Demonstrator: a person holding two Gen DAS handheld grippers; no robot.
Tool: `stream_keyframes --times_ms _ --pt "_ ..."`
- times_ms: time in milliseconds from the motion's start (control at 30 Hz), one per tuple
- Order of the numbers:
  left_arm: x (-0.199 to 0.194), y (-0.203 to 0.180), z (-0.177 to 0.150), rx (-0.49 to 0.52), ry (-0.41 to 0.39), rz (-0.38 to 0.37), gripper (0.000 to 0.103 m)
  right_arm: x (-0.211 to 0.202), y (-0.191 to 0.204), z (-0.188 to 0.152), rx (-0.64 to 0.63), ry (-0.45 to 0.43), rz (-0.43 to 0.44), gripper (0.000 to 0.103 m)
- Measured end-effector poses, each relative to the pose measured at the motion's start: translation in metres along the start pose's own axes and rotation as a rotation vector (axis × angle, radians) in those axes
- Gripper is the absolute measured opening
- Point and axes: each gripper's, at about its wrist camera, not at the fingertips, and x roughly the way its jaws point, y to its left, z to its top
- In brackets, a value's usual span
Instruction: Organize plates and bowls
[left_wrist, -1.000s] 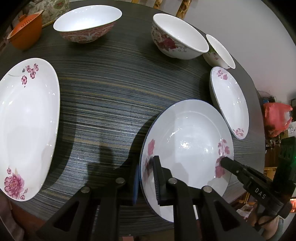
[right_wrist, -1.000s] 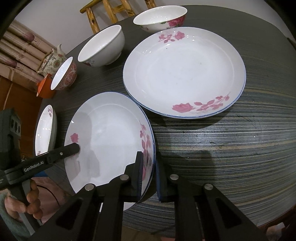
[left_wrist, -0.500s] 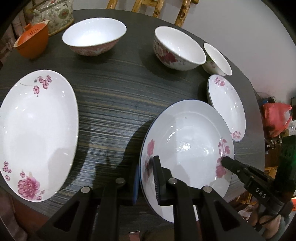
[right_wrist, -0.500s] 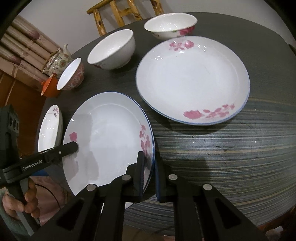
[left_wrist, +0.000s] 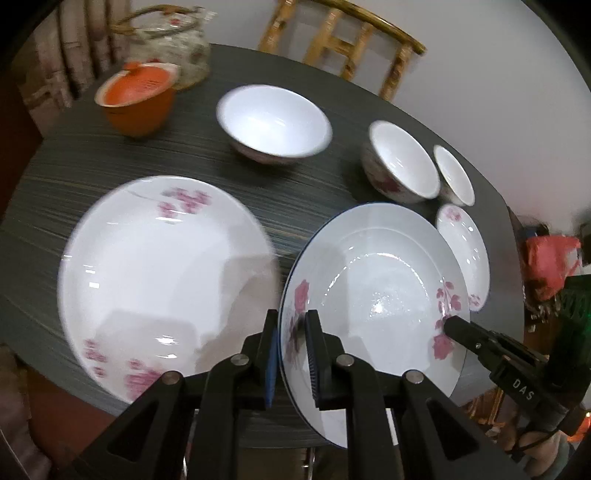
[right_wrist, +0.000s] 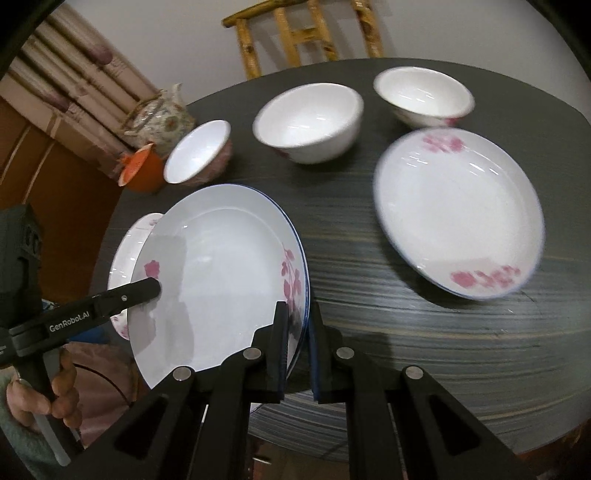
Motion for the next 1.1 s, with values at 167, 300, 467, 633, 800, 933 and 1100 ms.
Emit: stream_keyframes --times_ms 167,300,467,633,800,933,1100 --pt "-0.014 0.042 0.008 -0.045 -0.014 0.036 0.014 0.019 0.045 0.012 -0.040 0.018 0.029 0.011" --pt "-0.018 0.075 0.013 -0.084 -0.019 0.070 0.015 0.040 0.079 0.020 -0.067 0.042 0.049 0.011" --pt "-0.018 0.109 0.016 -0.114 -0.017 0.096 0.016 0.063 0.113 0.028 -0.103 0.076 0.054 0.011" --pt "-0.014 0.129 0.017 -0.135 -0.006 0.100 0.016 0.081 0.134 0.031 -0.126 0.103 0.048 0.011" --pt "-0.009 0.141 0.018 -0.139 0.005 0.096 0.017 0.091 0.142 0.031 -0.136 0.121 0.039 0.011" --pt "-0.004 0.147 0.019 -0.148 0.015 0.089 0.017 0.095 0.144 0.031 -0.139 0.130 0.030 0.011" --pt "0.000 0.151 0.020 -0.146 0.019 0.081 0.017 0.100 0.146 0.029 -0.143 0.139 0.018 0.011"
